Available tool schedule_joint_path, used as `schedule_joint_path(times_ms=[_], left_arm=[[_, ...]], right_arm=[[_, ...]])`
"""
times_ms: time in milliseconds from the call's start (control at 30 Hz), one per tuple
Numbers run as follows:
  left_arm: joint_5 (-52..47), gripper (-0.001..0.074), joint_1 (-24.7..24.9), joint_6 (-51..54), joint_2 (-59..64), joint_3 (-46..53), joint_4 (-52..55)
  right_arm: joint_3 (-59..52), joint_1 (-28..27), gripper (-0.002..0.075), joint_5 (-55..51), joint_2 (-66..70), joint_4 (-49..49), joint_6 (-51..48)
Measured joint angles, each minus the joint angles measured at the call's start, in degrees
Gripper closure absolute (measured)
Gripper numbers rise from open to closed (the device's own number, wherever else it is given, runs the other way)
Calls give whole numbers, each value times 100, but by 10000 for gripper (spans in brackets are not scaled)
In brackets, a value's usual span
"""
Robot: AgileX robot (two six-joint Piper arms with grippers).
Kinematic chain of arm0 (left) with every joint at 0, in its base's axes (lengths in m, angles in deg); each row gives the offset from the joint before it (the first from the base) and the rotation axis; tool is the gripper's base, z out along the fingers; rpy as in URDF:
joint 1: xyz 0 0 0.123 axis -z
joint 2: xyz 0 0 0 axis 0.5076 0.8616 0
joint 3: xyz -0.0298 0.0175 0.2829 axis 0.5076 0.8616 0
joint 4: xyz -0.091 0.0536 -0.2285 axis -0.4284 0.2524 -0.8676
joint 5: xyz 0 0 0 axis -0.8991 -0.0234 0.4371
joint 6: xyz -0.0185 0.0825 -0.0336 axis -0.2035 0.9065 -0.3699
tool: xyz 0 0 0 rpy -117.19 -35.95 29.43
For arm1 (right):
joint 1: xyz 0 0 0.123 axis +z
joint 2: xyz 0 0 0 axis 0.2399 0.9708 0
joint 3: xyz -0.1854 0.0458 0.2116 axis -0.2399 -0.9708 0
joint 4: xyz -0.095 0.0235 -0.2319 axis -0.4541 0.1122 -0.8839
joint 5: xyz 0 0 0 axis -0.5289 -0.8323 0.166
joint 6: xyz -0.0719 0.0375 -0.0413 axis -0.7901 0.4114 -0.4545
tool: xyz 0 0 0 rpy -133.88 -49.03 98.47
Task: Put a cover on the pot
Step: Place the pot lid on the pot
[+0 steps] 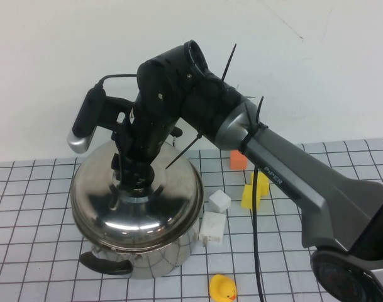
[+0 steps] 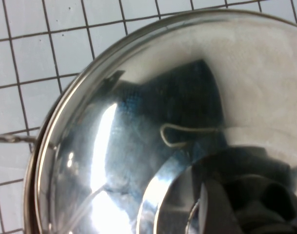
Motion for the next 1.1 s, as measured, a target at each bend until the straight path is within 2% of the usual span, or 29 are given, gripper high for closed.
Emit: schedule_joint_path(times_ms=[1100], left_arm=[[0, 738, 0, -17, 0, 0, 0]], right_arm=[[-10, 0, 387, 0, -15, 47, 92]])
